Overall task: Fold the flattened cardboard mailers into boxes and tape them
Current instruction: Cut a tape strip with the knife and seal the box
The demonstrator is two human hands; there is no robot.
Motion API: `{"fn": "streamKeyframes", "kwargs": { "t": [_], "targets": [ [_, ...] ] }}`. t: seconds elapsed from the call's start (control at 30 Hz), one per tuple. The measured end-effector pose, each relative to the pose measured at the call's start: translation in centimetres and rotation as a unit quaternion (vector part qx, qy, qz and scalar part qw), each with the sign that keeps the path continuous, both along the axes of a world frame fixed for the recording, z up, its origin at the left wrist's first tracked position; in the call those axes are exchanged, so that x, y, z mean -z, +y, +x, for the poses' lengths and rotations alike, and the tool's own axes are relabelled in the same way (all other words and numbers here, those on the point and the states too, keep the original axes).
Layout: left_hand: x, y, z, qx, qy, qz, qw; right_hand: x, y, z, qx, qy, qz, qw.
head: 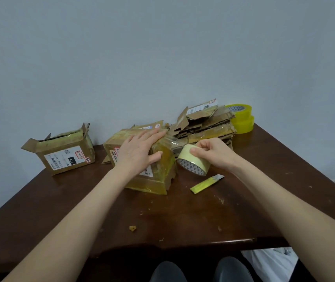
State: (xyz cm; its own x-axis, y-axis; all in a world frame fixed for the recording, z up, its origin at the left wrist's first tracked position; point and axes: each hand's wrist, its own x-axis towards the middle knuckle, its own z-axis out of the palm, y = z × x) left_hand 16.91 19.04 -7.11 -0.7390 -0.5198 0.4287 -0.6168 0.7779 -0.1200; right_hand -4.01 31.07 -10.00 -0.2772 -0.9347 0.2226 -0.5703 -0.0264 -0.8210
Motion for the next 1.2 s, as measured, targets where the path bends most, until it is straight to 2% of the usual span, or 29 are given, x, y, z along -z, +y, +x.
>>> {"fn": "streamKeyframes", "kwargs": {
  "t": [0.2,0.33,0.4,0.47,0.53,0.6,0.63,0.73,0.8,0.97,1.1,1.2],
  "targets": [
    [-0.3,-0.1,0.0,0.020,0.006,0.002,1.000,-0.1,-0.3,0.5,0.044,0.017,0.000,0.999],
    [-0.7,0.6,0.2,0.023,-0.004,0.001,1.000,-0.6,-0.2,0.9,0.038,0.020,-0.008,0.999],
    [-0.6,1.7,0.4,0.043,0.025,-0.047,0.998,-0.8,-0.2,1.2,0.036,0.024,-0.003,0.999],
    [-0.5,3.4,0.2,0.118,0.095,-0.141,0.978,-1.0,-0.3,1.3,0.036,0.020,-0.001,0.999],
    [0.6,5.3,-0.4,0.195,0.130,-0.170,0.957,-1.4,-0.5,1.2,0.046,0.013,-0.003,0.999],
    [2.6,7.3,-1.9,0.218,0.069,-0.110,0.967,-1.7,-0.6,1.2,0.060,0.015,-0.007,0.998],
    [3.9,8.1,-3.0,0.196,0.015,-0.062,0.979,-1.8,-0.7,1.2,0.065,0.017,-0.008,0.998],
    [7.2,9.0,-6.1,0.049,-0.102,0.080,0.990,-1.9,-0.6,1.3,0.067,0.022,-0.008,0.998],
    [8.4,8.8,-7.7,0.009,-0.108,0.107,0.988,-1.8,-0.6,1.2,0.065,0.023,-0.005,0.998],
    [8.6,8.4,-8.5,-0.001,-0.095,0.121,0.988,-1.6,-0.7,0.9,0.059,0.021,-0.003,0.998],
    [7.0,9.5,-5.1,-0.013,-0.111,0.136,0.984,-1.5,-0.6,0.7,0.057,0.005,0.001,0.998],
    [4.1,10.7,-1.2,-0.024,-0.050,0.102,0.993,-1.5,-0.7,0.8,0.069,0.005,0.010,0.998]
  ]
}}
